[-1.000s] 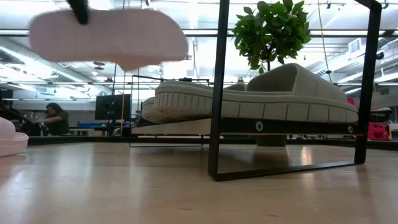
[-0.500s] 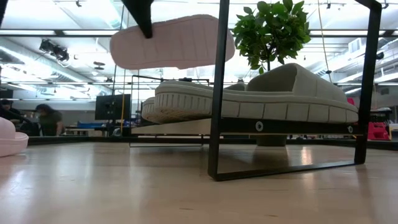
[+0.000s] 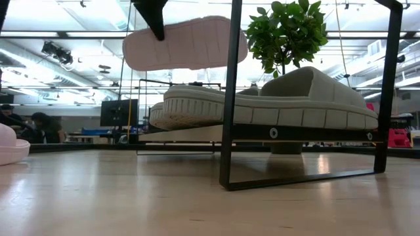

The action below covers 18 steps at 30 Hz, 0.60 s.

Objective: Pick and place slides into the shelf
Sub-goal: Put the bottom pink slide on the shelf

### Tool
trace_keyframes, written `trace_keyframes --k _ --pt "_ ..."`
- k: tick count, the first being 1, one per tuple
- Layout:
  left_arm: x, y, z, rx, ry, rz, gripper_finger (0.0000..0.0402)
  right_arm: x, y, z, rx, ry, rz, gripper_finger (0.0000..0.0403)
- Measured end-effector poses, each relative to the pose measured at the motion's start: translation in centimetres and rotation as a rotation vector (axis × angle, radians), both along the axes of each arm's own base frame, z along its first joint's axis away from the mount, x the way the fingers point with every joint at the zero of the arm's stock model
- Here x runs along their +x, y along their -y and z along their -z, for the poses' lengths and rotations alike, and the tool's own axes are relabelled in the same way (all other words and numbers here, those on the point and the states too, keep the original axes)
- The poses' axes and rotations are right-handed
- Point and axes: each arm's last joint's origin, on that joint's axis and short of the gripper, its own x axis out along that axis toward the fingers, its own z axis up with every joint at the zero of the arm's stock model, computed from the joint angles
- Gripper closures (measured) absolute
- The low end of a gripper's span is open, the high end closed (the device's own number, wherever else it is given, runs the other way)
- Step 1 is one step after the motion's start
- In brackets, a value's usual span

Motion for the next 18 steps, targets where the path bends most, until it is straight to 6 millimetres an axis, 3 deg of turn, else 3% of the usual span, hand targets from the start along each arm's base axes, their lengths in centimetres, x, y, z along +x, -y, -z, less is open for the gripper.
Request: trace_keyframes --k 8,13,18 --pt "-0.3 1.2 -4.0 0.03 0.134 0.069 0.0334 1.5 0.2 0.9 -0.087 -0.009 -0.06 0.0206" --pt "-0.3 1.2 -4.7 0.048 0.159 0.076 0.0335 1.6 0.6 0.0 -0.121 0.072 -0.025 0.0188" --pt "-0.3 1.2 -4.7 0.056 0.15 0.085 0.0336 1.3 1.0 -0.2 -0.12 0.082 -0.006 0.0197"
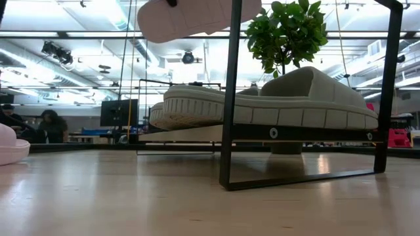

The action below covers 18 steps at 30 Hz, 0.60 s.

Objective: Pick and place slides into the shelf
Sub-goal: Put the bottom pink slide on the shelf

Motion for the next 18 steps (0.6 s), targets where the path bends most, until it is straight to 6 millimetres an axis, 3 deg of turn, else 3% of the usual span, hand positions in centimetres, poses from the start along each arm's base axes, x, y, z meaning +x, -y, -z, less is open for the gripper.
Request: trace_keyframes --k 8,18 --pt "0.0 0.0 0.0 0.023 -0.005 0.005 0.0336 -0.5 0.2 0.6 0.026 -0.079 0.021 0.023" --pt "0.0 0.0 -0.1 0.035 -0.016 0.015 0.0336 -0.9 0.9 1.1 0.051 -0.139 0.062 0.0238"
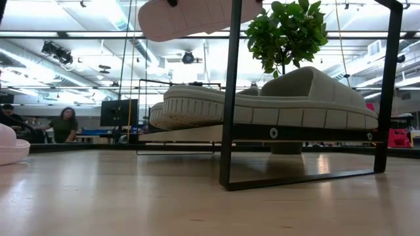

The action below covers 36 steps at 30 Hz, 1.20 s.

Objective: Pick and place slides into the shelf
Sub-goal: Put the bottom pink slide on the shelf

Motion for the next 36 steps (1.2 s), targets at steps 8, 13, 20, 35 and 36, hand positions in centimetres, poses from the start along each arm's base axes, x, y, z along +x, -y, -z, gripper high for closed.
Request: trace_keyframes --k 8,13,20,35,36 --pt "0.0 0.0 0.0 0.009 -0.003 0.002 0.0336 -0.1 0.1 0.1 0.006 -0.007 0.005 0.0301" --pt "0.0 -0.1 0.0 0.011 -0.004 -0.002 0.0336 -0.1 0.1 0.1 -0.003 -0.013 -0.008 0.0373" --pt "-0.4 0.7 -0.3 0.033 -0.036 0.063 0.0223 -0.1 0.3 0.1 -0.129 -0.029 0.006 0.0373" --pt "-3.6 3.1 -3.1 -0.13 0.173 0.069 0.0173 -0.6 0.5 -0.3 -0.317 -0.064 -0.033 0.0373" --pt "-3.9 3.1 -3.3 -0.162 0.189 0.067 0.0176 -0.7 0.5 -0.3 -0.33 -0.068 -0.039 0.0373"
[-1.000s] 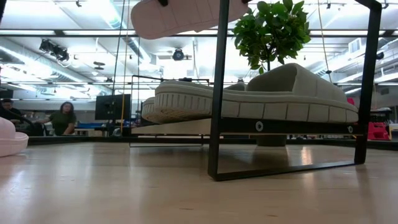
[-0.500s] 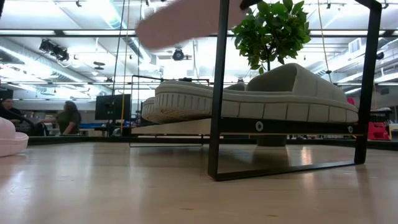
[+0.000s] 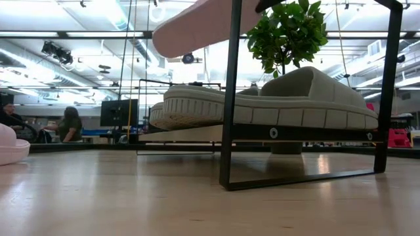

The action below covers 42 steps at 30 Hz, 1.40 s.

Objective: Pick and place slides into the shelf
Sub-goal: Put the bottom pink slide on the shelf

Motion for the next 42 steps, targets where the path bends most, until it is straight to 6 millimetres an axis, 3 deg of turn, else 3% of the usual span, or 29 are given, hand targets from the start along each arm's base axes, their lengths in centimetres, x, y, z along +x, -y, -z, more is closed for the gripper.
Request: trace_keyframes --k 9,15,30,39,42 --pt "-2.5 0.2 -2.7 -0.348 0.171 0.015 0.0196 0.0 0.0 -0.1 -0.251 -0.088 -0.06 0.0373" --pt "-2.9 0.1 -3.4 -0.401 0.215 0.029 0.0197 0.2 -1.5 -0.2 -0.299 -0.091 -0.12 0.0373" --pt "-3.3 0.4 -3.0 -0.595 0.116 0.049 0.0205 -0.2 -8.4 -0.2 -0.313 -0.049 -0.278 0.0373" --pt "-5.1 -1.3 -1.5 -0.681 0.148 -0.258 0.0205 -2.3 -9.1 -1.4 -0.334 0.009 -0.185 0.0373" --pt "-5.3 -2.0 -0.6 -0.772 0.273 -0.294 0.0212 -3.2 -9.1 -2.1 -0.323 0.05 -0.164 0.0373"
